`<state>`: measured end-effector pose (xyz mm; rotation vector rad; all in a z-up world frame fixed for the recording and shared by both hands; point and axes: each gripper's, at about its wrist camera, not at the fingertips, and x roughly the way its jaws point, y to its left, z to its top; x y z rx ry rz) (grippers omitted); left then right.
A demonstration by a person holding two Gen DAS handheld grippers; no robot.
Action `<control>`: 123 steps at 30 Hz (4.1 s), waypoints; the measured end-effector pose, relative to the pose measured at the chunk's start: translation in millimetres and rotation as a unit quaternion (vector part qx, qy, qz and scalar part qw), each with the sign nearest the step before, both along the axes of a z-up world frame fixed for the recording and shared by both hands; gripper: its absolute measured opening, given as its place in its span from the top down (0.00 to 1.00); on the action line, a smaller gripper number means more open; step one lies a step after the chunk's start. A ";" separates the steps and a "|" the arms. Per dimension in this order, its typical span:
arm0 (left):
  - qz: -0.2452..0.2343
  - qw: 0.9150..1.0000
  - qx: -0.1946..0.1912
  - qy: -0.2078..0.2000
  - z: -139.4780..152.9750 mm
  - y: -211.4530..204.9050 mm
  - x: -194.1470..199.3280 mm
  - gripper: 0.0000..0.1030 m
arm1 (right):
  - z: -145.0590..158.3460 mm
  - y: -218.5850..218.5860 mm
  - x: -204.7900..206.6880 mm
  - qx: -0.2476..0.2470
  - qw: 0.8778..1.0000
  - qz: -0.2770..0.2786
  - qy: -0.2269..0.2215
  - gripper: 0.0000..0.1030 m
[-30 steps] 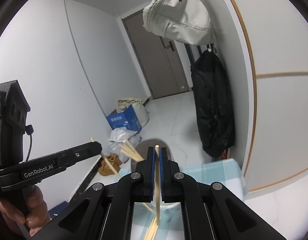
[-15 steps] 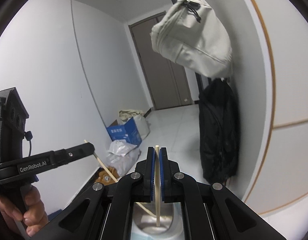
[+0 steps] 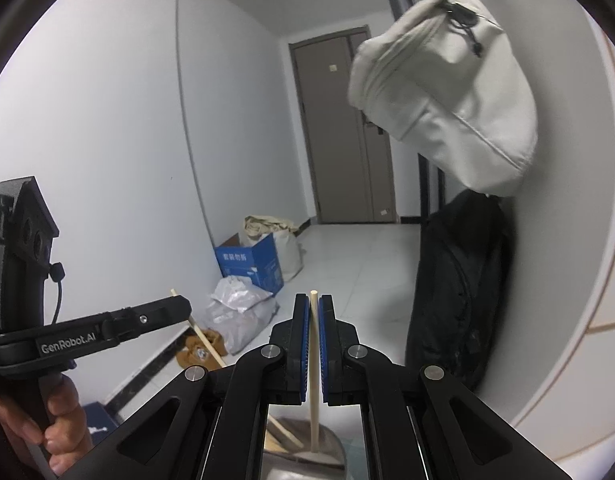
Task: Organize utensils
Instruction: 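Raise both held chopsticks and carry them over the utensil holder, then open both tools to drop the chopsticks into the holder, then withdraw both open tools from the holder back toward the table, then lower both open tools toward the remaining chopsticks on the cloth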
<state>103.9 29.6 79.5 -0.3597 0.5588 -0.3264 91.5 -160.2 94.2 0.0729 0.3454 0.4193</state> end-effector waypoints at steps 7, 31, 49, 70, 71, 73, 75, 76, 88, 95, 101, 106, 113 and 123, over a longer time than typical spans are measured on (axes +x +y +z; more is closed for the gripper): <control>-0.001 1.000 0.002 0.017 -19.2 5.4 6.1 1.00 | -24.5 18.3 13.5 -0.029 0.999 0.010 0.015 0.96; -0.055 0.995 0.001 0.081 -43.1 14.4 20.0 0.99 | -76.1 54.7 22.8 -0.072 0.989 0.072 0.108 0.93; -0.017 0.995 0.035 0.089 -25.3 7.6 -17.1 0.55 | -77.1 -8.9 -10.2 0.031 0.988 0.018 0.150 0.68; 0.033 0.990 0.129 0.048 -23.0 -19.7 -97.8 0.30 | -79.2 -25.2 -103.1 0.045 0.992 0.001 0.119 0.29; 0.036 0.989 0.135 0.046 -25.5 -21.3 -101.3 0.30 | -81.0 -24.1 -105.4 0.044 0.992 0.000 0.119 0.28; 0.042 0.987 0.149 0.044 -31.0 -24.2 -106.7 0.30 | -87.1 -23.8 -110.8 0.043 0.992 -0.001 0.120 0.28; 0.047 0.985 0.160 0.041 -37.4 -27.4 -111.8 0.29 | -94.7 -24.0 -115.6 0.044 0.991 -0.003 0.124 0.27; 0.048 0.984 0.164 0.040 -40.5 -28.2 -114.9 0.28 | -99.2 -24.1 -117.5 0.044 0.991 -0.004 0.128 0.26; 0.052 0.979 0.187 0.060 -83.6 -37.5 -128.1 0.24 | -145.5 -24.0 -134.7 0.034 0.986 -0.016 0.160 0.23; 0.055 0.976 0.193 0.087 -112.7 -38.3 -124.4 0.24 | -170.4 -18.6 -137.8 0.010 0.981 -0.015 0.193 0.24; 0.055 0.975 0.183 0.113 -133.7 -30.8 -115.4 0.24 | -194.9 -12.9 -125.9 -0.005 0.969 -0.015 0.245 0.48; 0.066 0.971 0.186 0.135 -149.5 -23.1 -110.0 0.24 | -222.3 -0.5 -116.1 -0.027 0.955 -0.001 0.295 0.64; 0.078 0.970 0.175 0.146 -151.4 -12.6 -105.3 0.24 | -249.8 17.6 -102.2 -0.057 0.941 0.008 0.334 0.73; 0.084 0.969 0.148 0.180 -155.7 10.4 -99.3 0.24 | -275.7 48.2 -84.6 -0.116 0.920 0.039 0.372 0.84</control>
